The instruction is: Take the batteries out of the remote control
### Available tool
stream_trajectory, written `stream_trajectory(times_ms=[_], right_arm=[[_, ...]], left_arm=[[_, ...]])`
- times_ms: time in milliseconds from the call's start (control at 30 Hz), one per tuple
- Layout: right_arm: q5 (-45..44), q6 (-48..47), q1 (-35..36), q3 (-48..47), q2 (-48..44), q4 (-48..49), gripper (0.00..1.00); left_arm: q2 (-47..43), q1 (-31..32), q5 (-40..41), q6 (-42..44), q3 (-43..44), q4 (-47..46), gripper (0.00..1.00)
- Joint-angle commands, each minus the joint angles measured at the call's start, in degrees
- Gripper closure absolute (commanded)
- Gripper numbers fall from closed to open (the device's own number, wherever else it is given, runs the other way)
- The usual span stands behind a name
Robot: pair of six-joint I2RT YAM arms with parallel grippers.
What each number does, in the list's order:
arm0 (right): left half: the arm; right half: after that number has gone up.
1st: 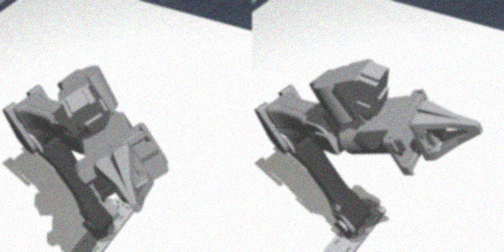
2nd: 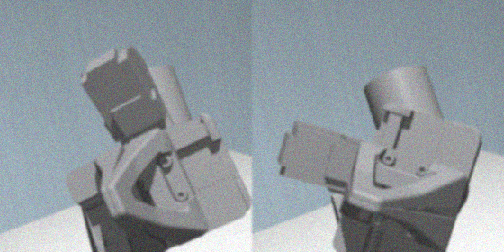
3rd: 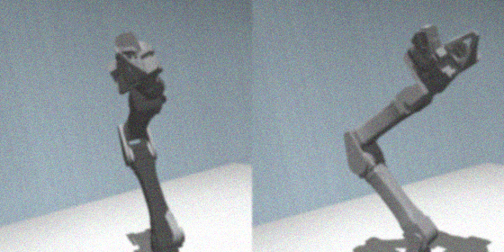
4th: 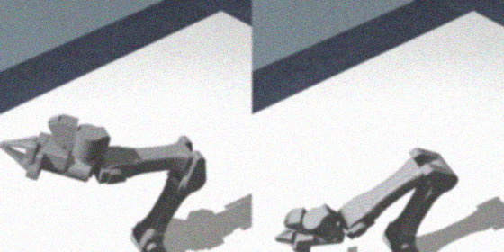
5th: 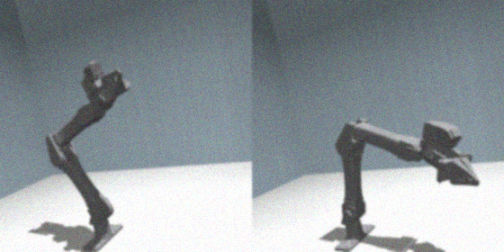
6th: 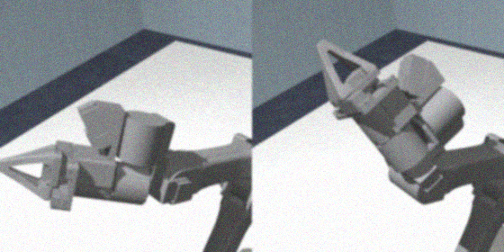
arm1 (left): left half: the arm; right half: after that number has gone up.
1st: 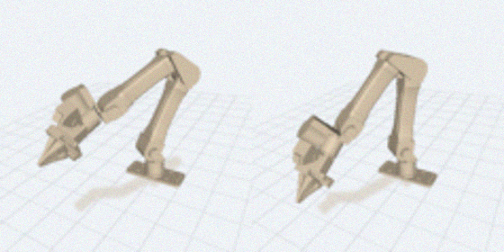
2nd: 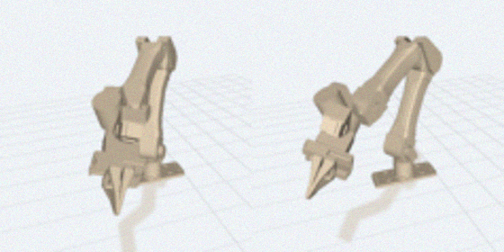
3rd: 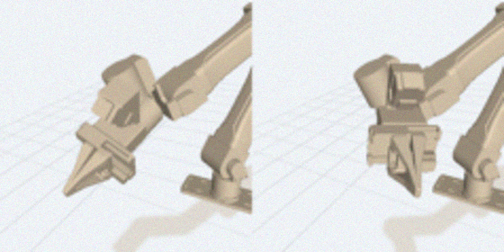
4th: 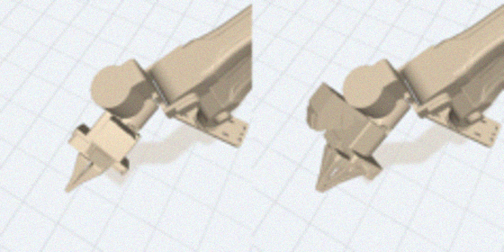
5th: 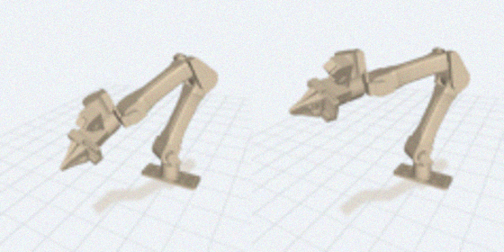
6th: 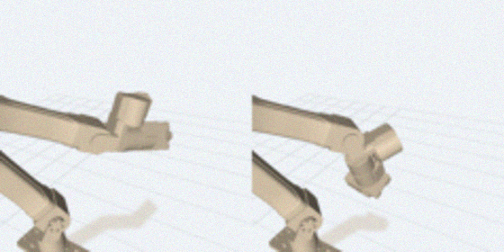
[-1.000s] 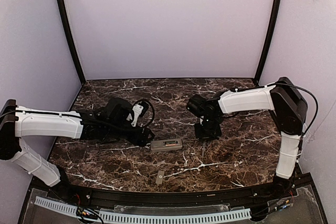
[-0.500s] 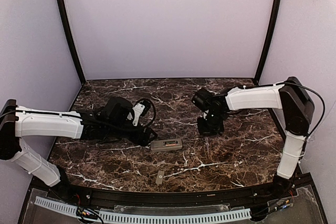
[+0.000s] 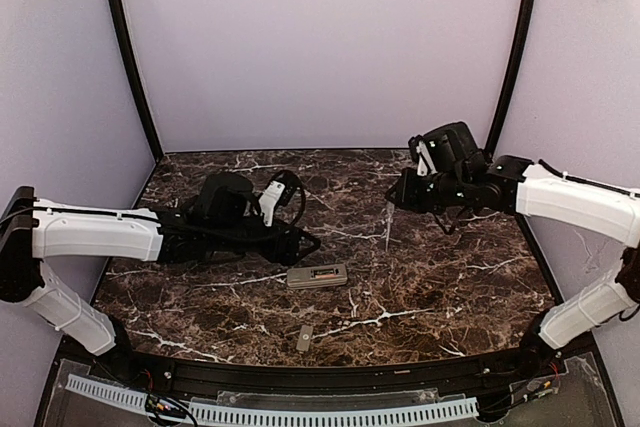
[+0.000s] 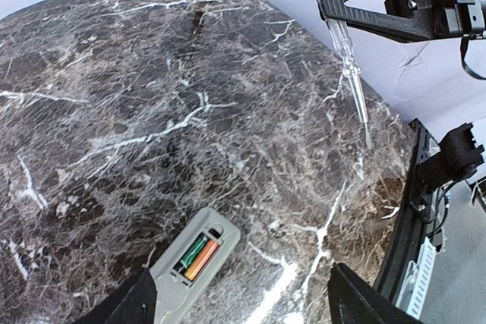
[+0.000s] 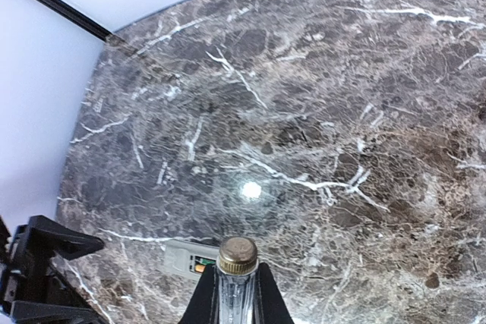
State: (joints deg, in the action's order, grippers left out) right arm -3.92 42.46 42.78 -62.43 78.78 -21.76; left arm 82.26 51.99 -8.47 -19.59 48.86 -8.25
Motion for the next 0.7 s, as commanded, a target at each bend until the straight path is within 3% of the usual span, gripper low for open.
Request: stream_trajectory(times_ms=[0,233,667], right_arm=[[3.54,1.77,-0.19,4.07,-5.9,11.46,1.0],[4.13,3.51,1.23,5.08,-8.57,14.05,1.0],[-2.58,3.67,5.23,2.66,-8.77,11.34,1.0]], left_arm=[[0.93,0.33,-5.22,-1.35,1.75,-8.1,0.23],[5.03,3.37,-2.84,1.29,6.66,-11.02,0.27],[15.55,6.88,-1.16,2.32,18.56,-11.11,0.35]])
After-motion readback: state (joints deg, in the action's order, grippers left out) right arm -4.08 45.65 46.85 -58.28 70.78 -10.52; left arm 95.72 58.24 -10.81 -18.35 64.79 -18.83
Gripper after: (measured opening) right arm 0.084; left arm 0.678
